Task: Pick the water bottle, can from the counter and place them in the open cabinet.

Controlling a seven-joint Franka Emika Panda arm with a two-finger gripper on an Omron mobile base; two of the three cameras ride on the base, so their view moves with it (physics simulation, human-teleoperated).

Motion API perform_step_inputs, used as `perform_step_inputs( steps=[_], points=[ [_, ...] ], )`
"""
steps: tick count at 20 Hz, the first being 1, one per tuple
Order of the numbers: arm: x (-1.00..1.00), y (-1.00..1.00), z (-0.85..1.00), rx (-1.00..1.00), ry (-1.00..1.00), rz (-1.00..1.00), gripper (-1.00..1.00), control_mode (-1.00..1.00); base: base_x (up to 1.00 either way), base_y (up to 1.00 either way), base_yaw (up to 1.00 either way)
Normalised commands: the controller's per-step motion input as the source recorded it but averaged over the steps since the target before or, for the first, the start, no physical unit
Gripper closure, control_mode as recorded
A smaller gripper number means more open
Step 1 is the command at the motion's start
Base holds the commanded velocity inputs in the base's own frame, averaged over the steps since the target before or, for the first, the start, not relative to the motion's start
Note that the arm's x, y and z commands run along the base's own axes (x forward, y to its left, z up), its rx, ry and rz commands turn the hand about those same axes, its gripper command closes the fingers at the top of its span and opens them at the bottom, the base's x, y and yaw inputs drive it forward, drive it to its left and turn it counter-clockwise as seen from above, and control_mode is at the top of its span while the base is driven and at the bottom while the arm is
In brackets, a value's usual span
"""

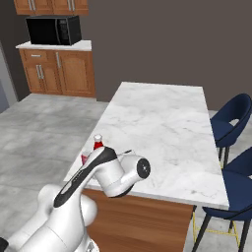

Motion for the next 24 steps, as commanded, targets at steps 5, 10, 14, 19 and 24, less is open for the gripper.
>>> perform_step_inputs(
  steps=[5, 10, 14, 19, 24],
  points=[
    [0.26, -0.01, 0.0, 0.1, 0.0, 0.0, -1.0, -1.0, 0.0, 0.0, 0.0],
    [0.26, -0.09, -0.09, 0.05, 0.0, 0.0, -1.0, -1.0, 0.0, 0.0, 0.0],
    [0.22, -0.08, -0.09, 0.03, 0.0, 0.0, -1.0, -1.0, 0.0, 0.0, 0.0],
    [0.15, -0.04, -0.04, 0.03, 0.0, 0.0, -1.0, -1.0, 0.0, 0.0, 0.0],
    [0.0, 0.0, -0.01, 0.04, 0.02, 0.03, -1.0, -1.0, 0.0, 0.0, 0.0]
  ],
)
